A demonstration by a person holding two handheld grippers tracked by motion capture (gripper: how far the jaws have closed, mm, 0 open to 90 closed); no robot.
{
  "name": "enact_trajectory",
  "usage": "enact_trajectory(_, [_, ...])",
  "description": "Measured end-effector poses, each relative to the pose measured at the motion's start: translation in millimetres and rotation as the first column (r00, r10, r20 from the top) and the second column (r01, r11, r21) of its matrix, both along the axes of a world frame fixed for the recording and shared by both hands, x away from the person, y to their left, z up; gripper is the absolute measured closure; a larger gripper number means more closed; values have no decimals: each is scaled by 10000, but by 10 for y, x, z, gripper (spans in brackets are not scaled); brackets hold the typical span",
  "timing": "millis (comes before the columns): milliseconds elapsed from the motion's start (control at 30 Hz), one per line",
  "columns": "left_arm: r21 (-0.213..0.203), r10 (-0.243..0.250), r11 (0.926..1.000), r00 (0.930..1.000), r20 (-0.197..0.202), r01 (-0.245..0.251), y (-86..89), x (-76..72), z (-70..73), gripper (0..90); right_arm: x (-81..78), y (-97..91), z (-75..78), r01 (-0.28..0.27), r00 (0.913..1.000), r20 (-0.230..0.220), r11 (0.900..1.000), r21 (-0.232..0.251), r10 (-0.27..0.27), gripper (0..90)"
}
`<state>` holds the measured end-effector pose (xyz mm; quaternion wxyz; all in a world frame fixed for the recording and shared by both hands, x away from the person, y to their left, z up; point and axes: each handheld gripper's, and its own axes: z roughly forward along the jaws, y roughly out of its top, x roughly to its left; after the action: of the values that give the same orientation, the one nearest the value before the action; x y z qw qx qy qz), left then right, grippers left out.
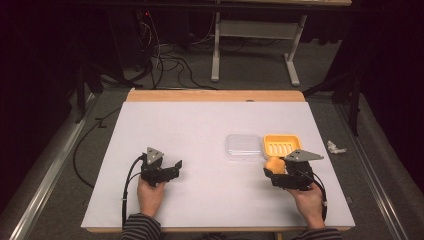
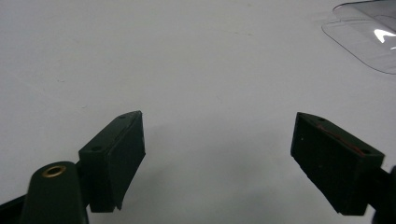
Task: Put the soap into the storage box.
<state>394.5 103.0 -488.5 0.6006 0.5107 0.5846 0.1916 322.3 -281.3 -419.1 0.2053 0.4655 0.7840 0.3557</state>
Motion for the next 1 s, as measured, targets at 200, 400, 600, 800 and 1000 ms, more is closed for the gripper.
enact_trajectory(200, [25,-19,10000,10000,3,19,3,-2,0,183,25,-54,56,73,10000,37,10000,22,-73,274])
enact_trajectory(400, [-32,-20,10000,10000,-1,20,3,-2,2,182,59,-104,100,239,9997,35,9997,72,-240,274])
enact_trajectory(600, [-69,-31,10000,10000,15,31,3,-3,3,182,113,-145,127,375,9993,-21,9993,-44,-375,275])
enact_trajectory(800, [-64,-27,10000,10000,-2,27,4,-3,3,182,201,-209,167,542,9985,16,9984,-174,-542,275])
enact_trajectory(1000, [-52,-27,10000,10000,7,27,4,-4,3,181,279,-255,211,738,9973,-32,9969,-271,-739,275])
